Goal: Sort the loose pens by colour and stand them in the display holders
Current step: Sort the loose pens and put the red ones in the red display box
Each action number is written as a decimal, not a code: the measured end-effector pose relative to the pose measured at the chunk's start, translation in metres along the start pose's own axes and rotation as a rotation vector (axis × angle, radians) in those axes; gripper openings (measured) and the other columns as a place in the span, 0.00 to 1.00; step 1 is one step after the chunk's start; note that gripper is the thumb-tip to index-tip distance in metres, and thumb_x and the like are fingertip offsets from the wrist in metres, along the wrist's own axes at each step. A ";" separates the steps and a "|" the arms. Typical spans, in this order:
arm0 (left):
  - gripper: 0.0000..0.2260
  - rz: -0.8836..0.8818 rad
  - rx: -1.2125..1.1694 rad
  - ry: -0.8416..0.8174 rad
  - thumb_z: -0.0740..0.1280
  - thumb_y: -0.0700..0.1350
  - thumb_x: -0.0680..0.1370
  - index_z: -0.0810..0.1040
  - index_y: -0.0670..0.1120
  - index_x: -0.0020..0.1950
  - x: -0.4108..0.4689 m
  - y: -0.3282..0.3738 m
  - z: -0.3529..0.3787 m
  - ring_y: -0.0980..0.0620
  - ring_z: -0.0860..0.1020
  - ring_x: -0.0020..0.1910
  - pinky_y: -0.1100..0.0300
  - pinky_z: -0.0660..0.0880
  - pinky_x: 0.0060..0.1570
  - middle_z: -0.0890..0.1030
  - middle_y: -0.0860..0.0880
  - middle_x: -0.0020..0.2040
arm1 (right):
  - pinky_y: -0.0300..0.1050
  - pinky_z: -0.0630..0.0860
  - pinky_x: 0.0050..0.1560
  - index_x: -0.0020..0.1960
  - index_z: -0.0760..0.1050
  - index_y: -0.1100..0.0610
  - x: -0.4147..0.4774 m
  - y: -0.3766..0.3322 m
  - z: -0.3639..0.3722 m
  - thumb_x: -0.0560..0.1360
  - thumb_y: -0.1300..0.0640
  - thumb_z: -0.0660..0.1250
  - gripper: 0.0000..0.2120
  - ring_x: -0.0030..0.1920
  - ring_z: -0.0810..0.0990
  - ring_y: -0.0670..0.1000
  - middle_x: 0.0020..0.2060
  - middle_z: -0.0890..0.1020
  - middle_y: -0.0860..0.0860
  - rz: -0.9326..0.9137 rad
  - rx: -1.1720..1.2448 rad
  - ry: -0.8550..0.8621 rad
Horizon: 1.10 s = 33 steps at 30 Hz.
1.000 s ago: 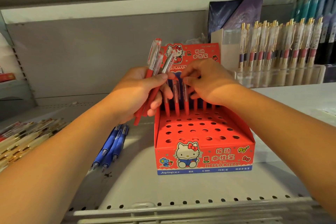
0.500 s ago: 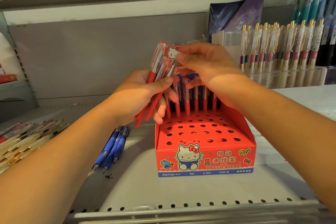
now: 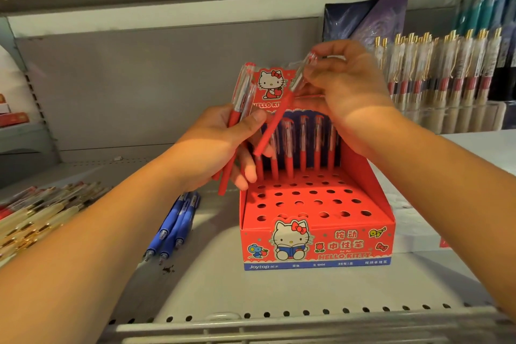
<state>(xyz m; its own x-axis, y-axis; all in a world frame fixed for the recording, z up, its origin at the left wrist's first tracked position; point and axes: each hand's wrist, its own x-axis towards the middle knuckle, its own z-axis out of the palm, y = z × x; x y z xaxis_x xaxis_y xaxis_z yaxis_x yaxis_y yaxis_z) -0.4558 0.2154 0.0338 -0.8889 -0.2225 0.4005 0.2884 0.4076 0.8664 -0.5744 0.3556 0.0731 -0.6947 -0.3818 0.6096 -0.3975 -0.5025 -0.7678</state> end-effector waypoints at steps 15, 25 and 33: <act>0.13 -0.031 -0.029 0.103 0.63 0.52 0.81 0.74 0.42 0.49 0.005 -0.006 -0.005 0.55 0.59 0.21 0.69 0.57 0.18 0.70 0.48 0.35 | 0.64 0.81 0.44 0.46 0.68 0.48 0.022 0.007 -0.014 0.77 0.68 0.56 0.15 0.45 0.82 0.59 0.40 0.76 0.50 -0.106 -0.403 0.246; 0.07 -0.036 -0.139 0.056 0.57 0.42 0.83 0.74 0.42 0.50 0.004 -0.002 -0.003 0.54 0.61 0.21 0.69 0.59 0.20 0.72 0.49 0.31 | 0.58 0.81 0.42 0.50 0.68 0.50 0.015 0.017 -0.015 0.77 0.65 0.57 0.10 0.45 0.81 0.55 0.41 0.76 0.51 -0.085 -0.743 0.026; 0.07 0.004 -0.153 0.014 0.59 0.41 0.83 0.74 0.40 0.55 0.002 0.002 0.003 0.48 0.76 0.23 0.58 0.76 0.21 0.80 0.44 0.34 | 0.57 0.82 0.48 0.46 0.69 0.49 0.008 0.015 -0.014 0.76 0.65 0.60 0.11 0.47 0.82 0.57 0.48 0.79 0.53 0.025 -0.861 -0.087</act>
<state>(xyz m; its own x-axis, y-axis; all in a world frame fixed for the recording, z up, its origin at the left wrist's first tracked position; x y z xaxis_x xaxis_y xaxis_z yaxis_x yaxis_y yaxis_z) -0.4586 0.2185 0.0355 -0.8827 -0.2342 0.4075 0.3439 0.2692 0.8996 -0.5940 0.3557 0.0634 -0.6748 -0.4608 0.5764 -0.7230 0.2560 -0.6417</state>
